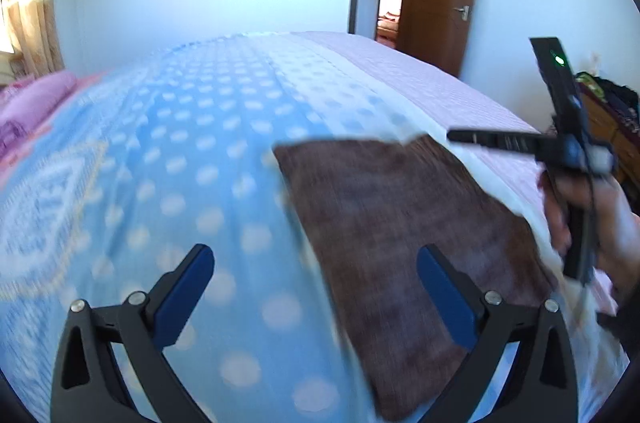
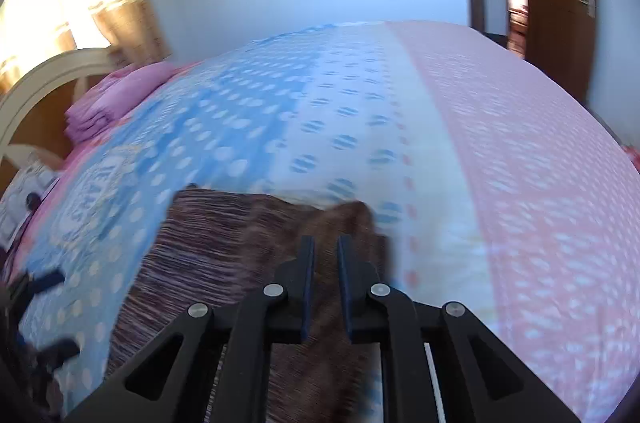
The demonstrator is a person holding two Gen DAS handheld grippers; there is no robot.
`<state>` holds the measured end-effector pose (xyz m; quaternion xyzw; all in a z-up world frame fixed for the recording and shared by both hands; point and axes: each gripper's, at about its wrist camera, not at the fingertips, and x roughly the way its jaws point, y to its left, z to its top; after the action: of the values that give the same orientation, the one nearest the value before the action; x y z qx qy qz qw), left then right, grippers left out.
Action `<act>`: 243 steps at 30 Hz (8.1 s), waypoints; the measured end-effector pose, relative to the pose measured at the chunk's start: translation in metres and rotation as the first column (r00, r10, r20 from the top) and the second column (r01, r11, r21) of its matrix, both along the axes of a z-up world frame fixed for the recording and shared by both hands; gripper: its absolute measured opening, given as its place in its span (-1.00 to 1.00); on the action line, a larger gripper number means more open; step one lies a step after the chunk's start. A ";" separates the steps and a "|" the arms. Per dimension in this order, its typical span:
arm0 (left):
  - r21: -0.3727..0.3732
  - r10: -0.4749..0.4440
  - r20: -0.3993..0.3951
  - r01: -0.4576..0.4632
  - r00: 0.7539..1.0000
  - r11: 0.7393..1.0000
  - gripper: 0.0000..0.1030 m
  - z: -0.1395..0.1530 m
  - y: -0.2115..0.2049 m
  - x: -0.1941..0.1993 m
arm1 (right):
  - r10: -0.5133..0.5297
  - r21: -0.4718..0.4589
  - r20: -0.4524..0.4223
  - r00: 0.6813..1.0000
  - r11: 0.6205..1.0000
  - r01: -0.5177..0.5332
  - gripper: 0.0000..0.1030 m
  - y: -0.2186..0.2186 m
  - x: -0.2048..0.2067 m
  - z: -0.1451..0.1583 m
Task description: Fold small clothes
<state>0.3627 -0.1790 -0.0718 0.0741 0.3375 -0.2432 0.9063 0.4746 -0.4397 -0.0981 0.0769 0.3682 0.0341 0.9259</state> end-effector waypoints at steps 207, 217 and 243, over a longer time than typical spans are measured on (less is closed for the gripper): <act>-0.037 0.550 0.195 -0.555 0.812 0.831 0.89 0.041 0.323 -0.215 | 0.464 0.042 0.186 0.866 0.877 -0.479 0.20 0.387 -0.210 0.059; -0.032 0.553 0.189 -0.558 0.811 0.829 0.89 0.037 0.323 -0.215 | 0.468 0.040 0.189 0.863 0.875 -0.483 0.20 0.388 -0.210 0.058; -0.072 0.567 0.156 -0.563 0.809 0.823 1.00 0.042 0.323 -0.218 | 0.488 0.028 0.226 0.843 0.862 -0.506 0.20 0.397 -0.222 0.066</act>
<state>0.1447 0.1440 -0.0299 -0.0189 0.2627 0.0408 0.9638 0.2529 -0.0430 -0.0319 0.0147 0.2734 0.2967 0.9149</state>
